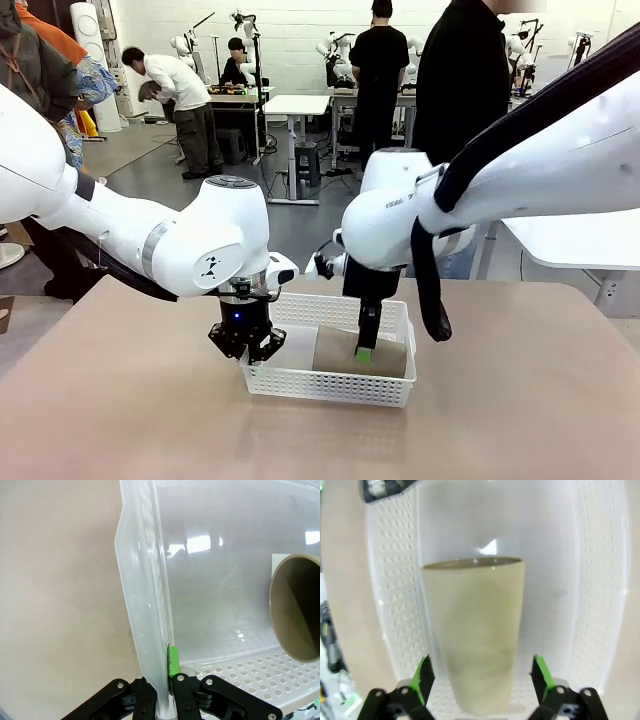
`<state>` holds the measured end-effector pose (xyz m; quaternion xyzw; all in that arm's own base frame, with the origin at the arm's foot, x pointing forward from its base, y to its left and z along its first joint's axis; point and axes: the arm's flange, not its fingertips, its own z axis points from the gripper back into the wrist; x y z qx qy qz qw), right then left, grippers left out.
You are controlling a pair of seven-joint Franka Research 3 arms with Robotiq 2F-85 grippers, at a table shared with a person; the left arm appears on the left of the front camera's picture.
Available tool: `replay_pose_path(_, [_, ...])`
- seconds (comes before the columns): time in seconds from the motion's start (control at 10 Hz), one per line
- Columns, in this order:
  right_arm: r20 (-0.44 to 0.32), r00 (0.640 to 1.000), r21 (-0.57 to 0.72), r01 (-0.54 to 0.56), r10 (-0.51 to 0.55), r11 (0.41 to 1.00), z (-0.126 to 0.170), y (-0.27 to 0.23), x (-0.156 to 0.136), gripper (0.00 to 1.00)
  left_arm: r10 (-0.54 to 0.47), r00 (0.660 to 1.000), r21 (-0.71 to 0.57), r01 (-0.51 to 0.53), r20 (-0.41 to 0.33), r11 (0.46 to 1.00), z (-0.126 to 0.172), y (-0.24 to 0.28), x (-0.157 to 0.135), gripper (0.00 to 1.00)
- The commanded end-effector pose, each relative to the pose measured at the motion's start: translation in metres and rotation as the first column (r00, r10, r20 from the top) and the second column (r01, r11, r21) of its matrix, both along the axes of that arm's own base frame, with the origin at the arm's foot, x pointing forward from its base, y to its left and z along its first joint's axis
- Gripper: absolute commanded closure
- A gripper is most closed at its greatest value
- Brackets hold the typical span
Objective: Clean and organize the cups into the basket.
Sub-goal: Pick up the Organizing basket and move it to the center of the table, then pick up the Reusable plastic cup from the right side of the table and place it inside the Organizing basket.
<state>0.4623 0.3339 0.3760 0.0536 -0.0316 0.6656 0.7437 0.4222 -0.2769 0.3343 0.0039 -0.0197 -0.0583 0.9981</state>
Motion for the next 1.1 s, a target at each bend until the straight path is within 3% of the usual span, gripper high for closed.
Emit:
replay_pose_path(0.0, [0.083,0.996,0.126,-0.02,0.01,0.992,0.033,-0.052,-0.036,0.0,0.0,1.0,0.008,0.0,-0.005,1.0,-0.004,0.0,-0.004,1.0])
replay_pose_path(0.3, [0.115,0.992,0.231,0.031,-0.058,0.972,0.049,-0.1,-0.049,0.0,0.0,1.0,0.008,0.0,-0.005,1.0,-0.004,0.0,-0.004,1.0])
replay_pose_path(0.4, [0.092,0.993,0.246,0.055,-0.08,0.968,0.047,-0.108,-0.051,0.0,0.0,1.0,0.008,0.0,-0.005,1.0,-0.004,0.0,-0.004,1.0])
replay_pose_path(0.5, [0.039,0.984,0.228,0.158,-0.171,0.961,0.045,-0.109,-0.05,0.0,0.0,1.0,0.008,0.0,-0.005,1.0,-0.004,0.0,-0.004,1.0])
replay_pose_path(0.6, [0.099,0.992,0.209,0.061,-0.083,0.976,0.063,-0.102,-0.042,0.0,0.0,1.0,0.008,0.0,-0.005,1.0,-0.004,0.0,-0.004,1.0])
replay_pose_path(1.0, [0.099,0.992,0.209,0.061,-0.083,0.976,0.063,-0.102,-0.042,0.0,0.0,1.0,0.008,0.0,-0.005,1.0,-0.004,0.0,-0.004,1.0])
